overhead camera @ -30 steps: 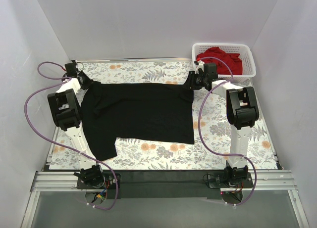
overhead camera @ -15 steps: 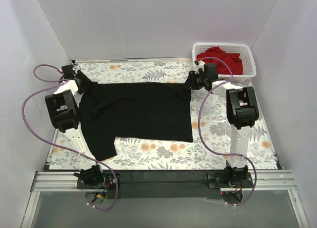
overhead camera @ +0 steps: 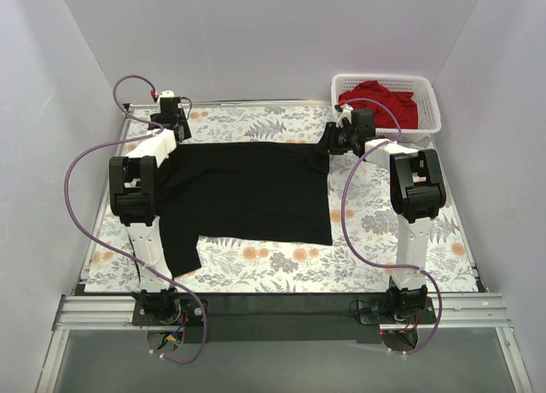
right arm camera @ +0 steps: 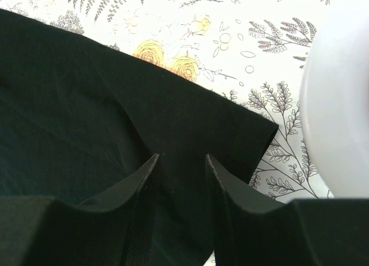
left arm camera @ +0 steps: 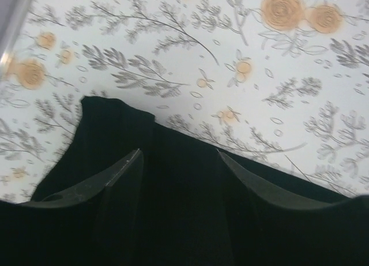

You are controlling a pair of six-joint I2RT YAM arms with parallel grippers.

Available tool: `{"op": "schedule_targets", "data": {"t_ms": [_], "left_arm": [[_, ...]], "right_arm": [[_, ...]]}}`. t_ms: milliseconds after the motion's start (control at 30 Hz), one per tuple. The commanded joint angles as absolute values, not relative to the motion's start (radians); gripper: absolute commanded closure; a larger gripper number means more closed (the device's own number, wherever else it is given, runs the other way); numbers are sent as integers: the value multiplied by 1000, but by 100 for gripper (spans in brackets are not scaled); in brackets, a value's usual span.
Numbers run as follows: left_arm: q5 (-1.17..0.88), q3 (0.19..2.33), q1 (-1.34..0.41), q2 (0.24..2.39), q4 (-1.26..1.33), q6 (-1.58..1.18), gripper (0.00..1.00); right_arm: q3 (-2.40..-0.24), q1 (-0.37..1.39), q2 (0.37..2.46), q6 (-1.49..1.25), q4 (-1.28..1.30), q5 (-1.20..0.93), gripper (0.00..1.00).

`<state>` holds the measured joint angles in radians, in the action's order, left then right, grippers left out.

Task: Fold and stack the t-shirts
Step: Fold the tshirt

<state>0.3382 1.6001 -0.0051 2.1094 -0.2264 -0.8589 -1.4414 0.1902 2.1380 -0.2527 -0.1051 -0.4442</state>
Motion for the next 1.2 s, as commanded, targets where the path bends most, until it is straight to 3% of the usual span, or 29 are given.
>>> {"op": "schedule_targets", "data": {"t_ms": [0, 400, 867, 1167], "left_arm": [[540, 1651, -27, 2140, -224, -744, 50], [580, 1678, -46, 2210, -224, -723, 57], [684, 1721, -5, 2241, -245, -759, 100], [597, 1706, 83, 2201, -287, -862, 100]], "right_arm": [[-1422, 184, 2108, -241, -95, -410, 62], [-1451, 213, 2105, -230, -97, -457, 62], [-1433, 232, 2178, -250, -126, -451, 63], [-1378, 199, 2184, -284, -127, -413, 64]]}}
